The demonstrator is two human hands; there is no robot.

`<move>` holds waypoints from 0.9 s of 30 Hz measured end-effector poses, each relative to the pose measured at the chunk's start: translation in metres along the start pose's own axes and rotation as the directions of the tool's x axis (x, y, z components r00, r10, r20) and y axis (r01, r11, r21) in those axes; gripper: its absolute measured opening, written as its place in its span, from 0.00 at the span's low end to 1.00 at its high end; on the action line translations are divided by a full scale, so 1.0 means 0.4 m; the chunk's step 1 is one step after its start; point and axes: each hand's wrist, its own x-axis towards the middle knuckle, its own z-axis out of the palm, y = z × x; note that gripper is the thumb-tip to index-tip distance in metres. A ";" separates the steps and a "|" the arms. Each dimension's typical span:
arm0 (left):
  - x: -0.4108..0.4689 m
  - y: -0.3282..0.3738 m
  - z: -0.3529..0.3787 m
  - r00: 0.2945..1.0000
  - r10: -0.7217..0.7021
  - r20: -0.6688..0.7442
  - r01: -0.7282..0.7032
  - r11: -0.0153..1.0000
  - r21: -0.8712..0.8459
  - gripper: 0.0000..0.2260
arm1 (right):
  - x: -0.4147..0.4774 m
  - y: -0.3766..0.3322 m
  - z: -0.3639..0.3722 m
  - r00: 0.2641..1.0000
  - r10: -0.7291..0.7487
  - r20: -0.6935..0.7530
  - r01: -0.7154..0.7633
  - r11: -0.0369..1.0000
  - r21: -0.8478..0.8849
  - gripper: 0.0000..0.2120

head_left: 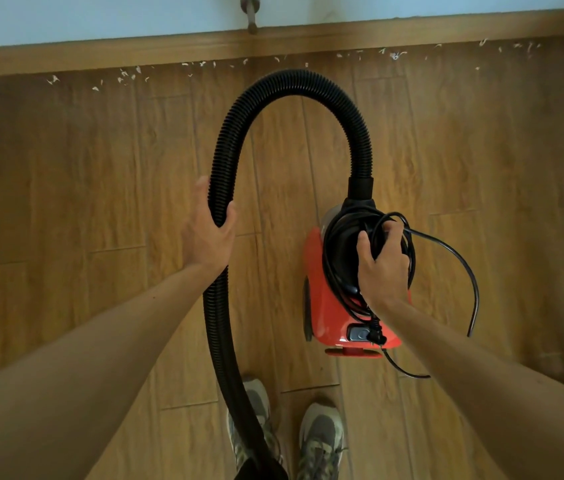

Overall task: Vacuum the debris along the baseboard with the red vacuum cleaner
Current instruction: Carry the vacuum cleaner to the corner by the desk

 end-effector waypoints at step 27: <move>0.036 -0.021 0.084 0.991 0.054 -0.124 -0.064 0.995 -0.077 0.19 | 0.029 0.099 0.047 0.999 -0.033 -0.029 0.033 0.999 0.030 0.14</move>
